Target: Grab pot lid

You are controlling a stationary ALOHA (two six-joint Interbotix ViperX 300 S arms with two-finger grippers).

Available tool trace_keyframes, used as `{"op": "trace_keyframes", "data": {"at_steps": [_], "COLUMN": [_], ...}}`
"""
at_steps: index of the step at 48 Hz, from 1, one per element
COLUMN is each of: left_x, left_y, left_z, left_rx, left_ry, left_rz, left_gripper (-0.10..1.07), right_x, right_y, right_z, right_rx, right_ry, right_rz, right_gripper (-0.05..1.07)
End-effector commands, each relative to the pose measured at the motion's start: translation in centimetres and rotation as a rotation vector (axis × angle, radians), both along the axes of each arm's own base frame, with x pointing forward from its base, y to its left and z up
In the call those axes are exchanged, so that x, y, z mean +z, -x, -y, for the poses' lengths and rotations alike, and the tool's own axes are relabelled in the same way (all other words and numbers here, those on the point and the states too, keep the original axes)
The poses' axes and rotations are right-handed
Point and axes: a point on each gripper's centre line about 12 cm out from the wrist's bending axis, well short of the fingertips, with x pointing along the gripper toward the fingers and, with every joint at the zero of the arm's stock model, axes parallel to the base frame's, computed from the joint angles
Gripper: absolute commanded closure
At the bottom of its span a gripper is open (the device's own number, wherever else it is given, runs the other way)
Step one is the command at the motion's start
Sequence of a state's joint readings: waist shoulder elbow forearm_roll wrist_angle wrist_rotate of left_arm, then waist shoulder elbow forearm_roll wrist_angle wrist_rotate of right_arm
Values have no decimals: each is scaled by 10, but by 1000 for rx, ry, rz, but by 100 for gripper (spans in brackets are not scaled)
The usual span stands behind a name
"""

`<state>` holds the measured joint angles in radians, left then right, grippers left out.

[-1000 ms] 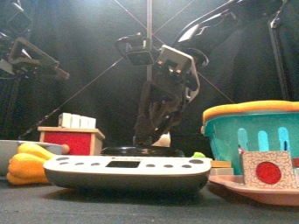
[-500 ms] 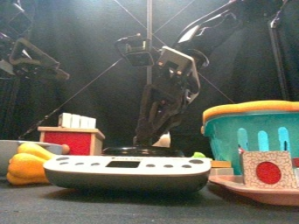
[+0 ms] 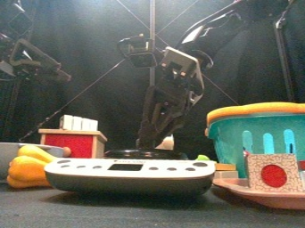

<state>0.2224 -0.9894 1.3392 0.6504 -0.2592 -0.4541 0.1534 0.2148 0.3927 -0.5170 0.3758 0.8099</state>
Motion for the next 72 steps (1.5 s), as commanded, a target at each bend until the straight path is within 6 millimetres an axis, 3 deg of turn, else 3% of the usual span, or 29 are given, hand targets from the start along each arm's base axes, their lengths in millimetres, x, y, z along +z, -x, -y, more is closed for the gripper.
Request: {"op": "trace_keyframes", "data": {"at_steps": [1,18,38,49,72], "left_x": [5,5,5,5,5], "left_y": [-2,-2,-2,-2,-2], "left_z": [-1,-1,-1,-1,-1], "left_rx": [1,1,1,1,1], "left_ry": [2,1,1,1,1], "left_rz": [10,12,12,12,12], "left_gripper": [5,5,5,5,5], "right_x": [15,16,16,29,37], "right_y": [-4,-4,-5,-2,-5], "right_z": [-1,-1,0,2,2], "right_rx": [8,6,1,-6,-2], "right_ry": [-1,-4,-2,3,8], "right_rz": [41,42,41,57,77], "right_gripper": [22,24,39,39,39]}}
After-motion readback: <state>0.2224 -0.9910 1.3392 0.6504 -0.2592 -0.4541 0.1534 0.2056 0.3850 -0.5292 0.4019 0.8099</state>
